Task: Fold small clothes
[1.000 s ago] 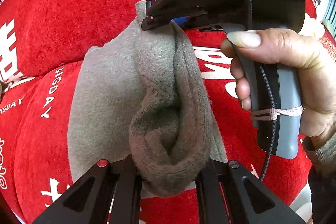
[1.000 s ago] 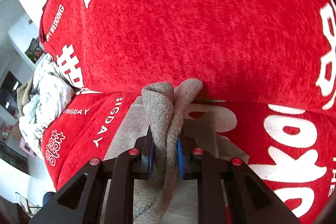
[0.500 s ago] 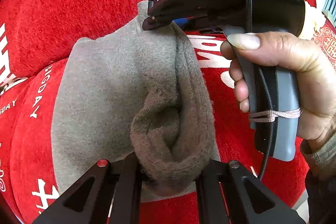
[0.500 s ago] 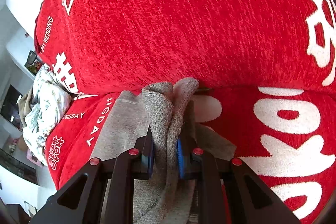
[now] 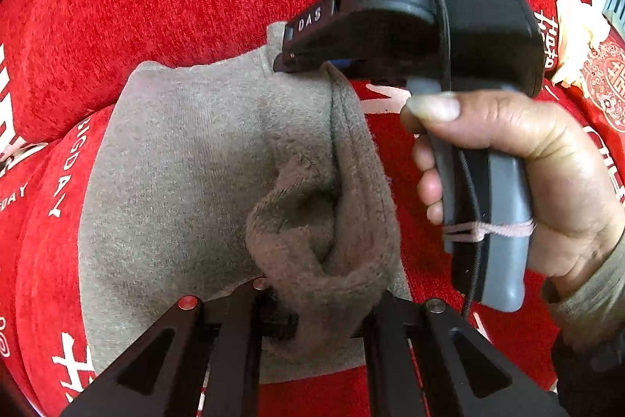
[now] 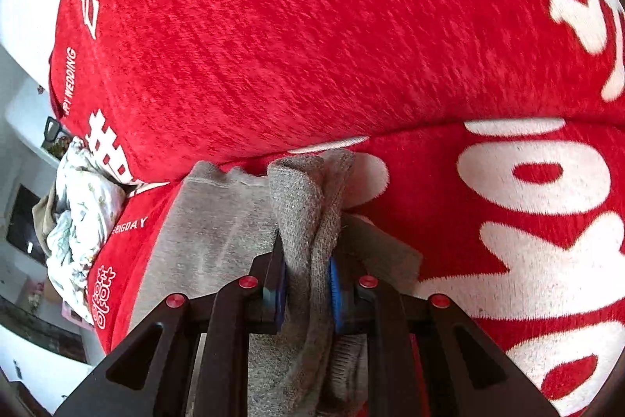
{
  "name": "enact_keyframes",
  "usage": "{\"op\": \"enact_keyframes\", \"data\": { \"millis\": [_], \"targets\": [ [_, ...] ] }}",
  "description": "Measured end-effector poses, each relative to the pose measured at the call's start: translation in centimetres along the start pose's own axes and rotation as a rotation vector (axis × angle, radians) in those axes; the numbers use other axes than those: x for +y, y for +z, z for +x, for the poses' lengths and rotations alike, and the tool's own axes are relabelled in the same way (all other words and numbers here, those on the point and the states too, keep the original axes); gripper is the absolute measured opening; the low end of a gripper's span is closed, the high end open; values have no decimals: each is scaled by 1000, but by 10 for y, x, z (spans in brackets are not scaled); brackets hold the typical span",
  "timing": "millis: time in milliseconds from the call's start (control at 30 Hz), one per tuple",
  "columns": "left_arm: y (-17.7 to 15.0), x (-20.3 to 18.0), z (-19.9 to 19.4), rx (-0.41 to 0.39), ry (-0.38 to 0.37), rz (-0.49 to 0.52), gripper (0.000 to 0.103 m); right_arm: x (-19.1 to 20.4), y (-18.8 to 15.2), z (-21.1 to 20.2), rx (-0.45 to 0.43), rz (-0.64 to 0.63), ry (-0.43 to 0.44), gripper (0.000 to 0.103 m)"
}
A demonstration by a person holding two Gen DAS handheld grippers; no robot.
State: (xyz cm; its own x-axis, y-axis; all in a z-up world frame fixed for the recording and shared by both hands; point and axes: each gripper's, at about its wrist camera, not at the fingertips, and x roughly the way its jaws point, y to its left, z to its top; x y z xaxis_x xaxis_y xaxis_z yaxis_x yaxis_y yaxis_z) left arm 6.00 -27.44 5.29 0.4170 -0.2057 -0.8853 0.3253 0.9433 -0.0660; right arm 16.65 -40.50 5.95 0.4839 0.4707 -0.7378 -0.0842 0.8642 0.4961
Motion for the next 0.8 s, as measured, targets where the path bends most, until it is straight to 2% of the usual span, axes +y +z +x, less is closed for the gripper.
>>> {"op": "enact_keyframes", "data": {
  "millis": [133,200,233,267,300,333,367,400,433,500,567,633,700,800],
  "targets": [
    [0,-2,-1,1,5,0,9,-2,-2,1,-1,7,-18,20],
    [1,-3,-1,8,4,-3,10,3,-1,1,1,-8,-43,24],
    [2,-2,-2,18,1,0,17,6,0,-2,0,-11,-59,30],
    [3,-2,-3,26,-24,0,37,8,0,-6,-2,-8,-73,42],
    [3,0,-6,34,-69,-6,64,10,0,-10,-7,-2,-78,48],
    [3,1,-9,36,-97,-13,76,11,1,-19,-24,7,-77,60],
    [3,4,-15,24,-91,-26,93,13,1,-29,-52,12,-75,73],
    [3,7,-22,3,-76,-38,95,16,2,-40,-82,13,-74,76],
    [2,11,-32,-21,-97,-37,95,19,2,-48,-101,12,-63,77],
    [1,17,-46,-31,-178,-14,95,31,2,-66,-126,-6,18,77],
    [-1,36,-66,-75,-248,-30,95,43,0,-73,-120,-14,111,77],
    [-3,57,-77,-107,-284,-70,95,51,-4,-67,-73,-3,205,79],
    [-4,87,-73,-103,-256,-165,95,50,-14,-51,4,21,253,80],
    [-12,117,-49,-35,-195,-251,95,35,-40,-33,72,48,165,79]
  ]
}}
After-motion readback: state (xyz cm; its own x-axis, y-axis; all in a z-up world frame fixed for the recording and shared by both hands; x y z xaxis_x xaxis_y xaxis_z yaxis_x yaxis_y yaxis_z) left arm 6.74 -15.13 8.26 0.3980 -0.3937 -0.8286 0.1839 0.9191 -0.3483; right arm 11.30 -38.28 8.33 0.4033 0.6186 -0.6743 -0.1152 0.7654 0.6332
